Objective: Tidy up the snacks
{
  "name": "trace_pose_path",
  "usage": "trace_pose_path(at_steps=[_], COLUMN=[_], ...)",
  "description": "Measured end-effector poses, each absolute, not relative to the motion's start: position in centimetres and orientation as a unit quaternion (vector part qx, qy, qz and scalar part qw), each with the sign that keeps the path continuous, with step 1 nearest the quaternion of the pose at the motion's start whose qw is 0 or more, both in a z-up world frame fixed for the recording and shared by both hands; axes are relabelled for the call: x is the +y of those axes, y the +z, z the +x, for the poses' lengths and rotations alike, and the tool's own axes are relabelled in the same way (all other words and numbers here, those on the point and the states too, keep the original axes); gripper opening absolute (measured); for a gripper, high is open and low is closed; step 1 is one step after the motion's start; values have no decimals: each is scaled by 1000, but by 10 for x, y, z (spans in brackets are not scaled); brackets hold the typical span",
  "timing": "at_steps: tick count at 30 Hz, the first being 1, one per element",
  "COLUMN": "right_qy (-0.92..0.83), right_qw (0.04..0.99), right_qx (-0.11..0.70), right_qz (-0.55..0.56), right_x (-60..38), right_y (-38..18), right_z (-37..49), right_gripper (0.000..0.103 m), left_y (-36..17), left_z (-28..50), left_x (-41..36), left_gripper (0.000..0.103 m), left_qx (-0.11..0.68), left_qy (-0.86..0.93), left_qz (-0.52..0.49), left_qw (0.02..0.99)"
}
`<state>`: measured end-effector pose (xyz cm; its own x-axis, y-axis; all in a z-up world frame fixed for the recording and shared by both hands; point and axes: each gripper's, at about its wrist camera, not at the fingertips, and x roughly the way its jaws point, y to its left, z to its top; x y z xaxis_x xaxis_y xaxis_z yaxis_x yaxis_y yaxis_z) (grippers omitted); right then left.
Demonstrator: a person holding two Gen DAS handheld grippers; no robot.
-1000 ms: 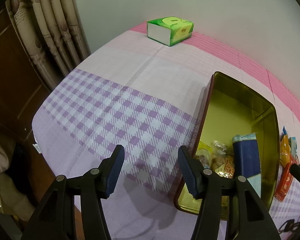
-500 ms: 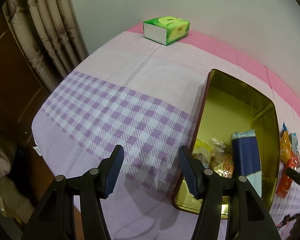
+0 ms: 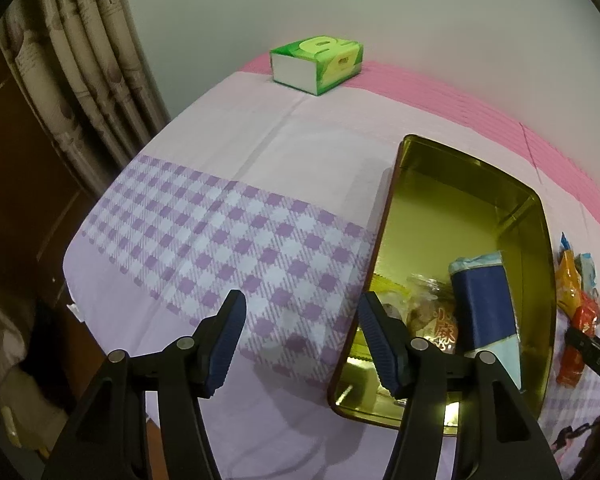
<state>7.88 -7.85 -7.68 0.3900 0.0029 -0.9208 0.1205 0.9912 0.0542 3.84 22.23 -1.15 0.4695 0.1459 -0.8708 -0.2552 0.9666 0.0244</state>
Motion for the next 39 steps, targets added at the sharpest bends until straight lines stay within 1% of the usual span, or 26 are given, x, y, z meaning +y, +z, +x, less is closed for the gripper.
trace_pose_path(at_steps=[3,10,16,23,31,39], right_qy=[-21,-10,-48,-101,-133,-126], right_qw=[832,828,832,857,887,898], right_qx=[552,559,551,503,438,418], right_qz=[48,46,35,41,58,55], right_x=[-82,-111,-158,-211,-235,-246], right_y=[-77,-74,-75,-77,-85,-88], right_z=[70,39,21,24,50,47], right_gripper=[43,43,42,42,42,44], left_y=[-11,-1,12,18,10,-13], left_z=[38,35,41,56,69,91], left_x=[214,189,150,87,17,-23], left_gripper=[60,60,61,61,61,61], left_qx=[499,486,483,489,490,510], left_qy=[111,83,32,-43,-113,-147], left_qz=[-44,-33,-37,-29,-19,-20], left_qw=[859,869,874,871,864,848])
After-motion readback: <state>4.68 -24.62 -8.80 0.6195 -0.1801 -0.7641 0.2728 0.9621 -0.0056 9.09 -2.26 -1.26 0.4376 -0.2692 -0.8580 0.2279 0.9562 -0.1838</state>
